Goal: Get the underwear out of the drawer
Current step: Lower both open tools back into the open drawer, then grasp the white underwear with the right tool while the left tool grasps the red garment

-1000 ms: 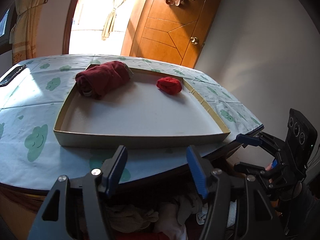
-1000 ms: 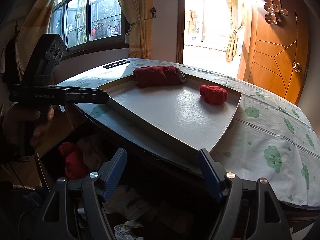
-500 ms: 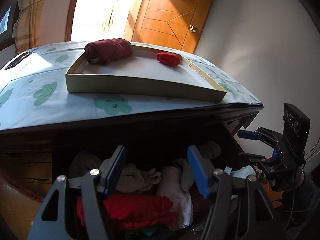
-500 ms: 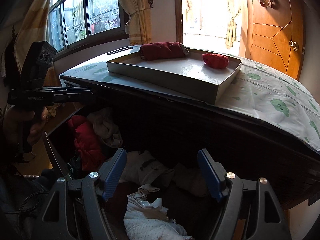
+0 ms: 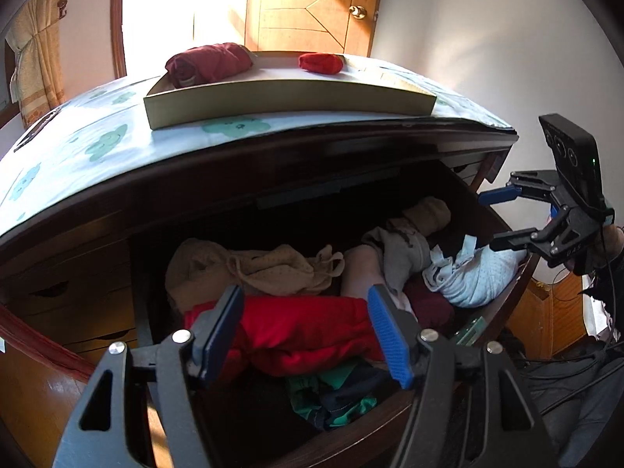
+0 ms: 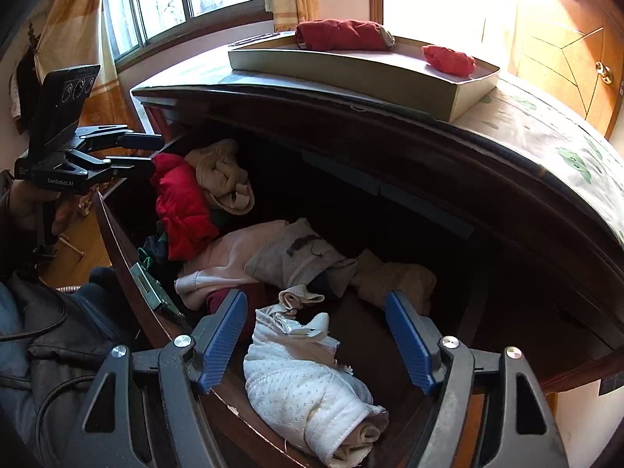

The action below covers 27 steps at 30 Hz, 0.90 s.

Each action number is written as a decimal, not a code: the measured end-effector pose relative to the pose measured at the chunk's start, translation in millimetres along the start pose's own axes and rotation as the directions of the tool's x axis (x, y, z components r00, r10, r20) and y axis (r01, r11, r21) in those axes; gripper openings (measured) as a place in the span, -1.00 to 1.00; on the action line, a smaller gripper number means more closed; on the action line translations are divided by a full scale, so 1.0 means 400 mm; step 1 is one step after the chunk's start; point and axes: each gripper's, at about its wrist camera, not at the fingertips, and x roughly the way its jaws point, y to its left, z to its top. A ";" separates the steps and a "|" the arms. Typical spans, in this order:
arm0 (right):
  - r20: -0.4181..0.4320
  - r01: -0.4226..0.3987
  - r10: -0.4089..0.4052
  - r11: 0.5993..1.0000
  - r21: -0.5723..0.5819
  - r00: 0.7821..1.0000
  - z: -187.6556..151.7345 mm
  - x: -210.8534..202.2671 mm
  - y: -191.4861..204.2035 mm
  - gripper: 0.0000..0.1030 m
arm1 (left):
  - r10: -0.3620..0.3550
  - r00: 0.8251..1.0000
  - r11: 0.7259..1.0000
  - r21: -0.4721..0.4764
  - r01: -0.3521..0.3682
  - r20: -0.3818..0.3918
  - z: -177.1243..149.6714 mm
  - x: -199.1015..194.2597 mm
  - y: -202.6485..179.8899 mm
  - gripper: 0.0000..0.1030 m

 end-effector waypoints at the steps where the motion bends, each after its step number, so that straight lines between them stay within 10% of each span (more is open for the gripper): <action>1: -0.020 -0.002 0.002 1.000 -0.009 1.000 0.004 0.004 0.001 0.46 | 0.000 1.000 1.000 0.007 0.000 -0.011 -0.004 0.003 0.001 0.29; 13: -0.276 -0.085 0.058 0.993 -0.086 0.959 0.032 0.089 0.012 0.46 | 0.024 0.992 0.988 0.157 -0.004 -0.126 -0.006 0.046 -0.009 0.29; 27: -0.495 -0.197 0.146 0.979 -0.052 0.856 0.036 0.187 -0.003 0.46 | 0.019 0.963 0.954 0.293 0.062 -0.268 0.008 0.083 -0.009 0.29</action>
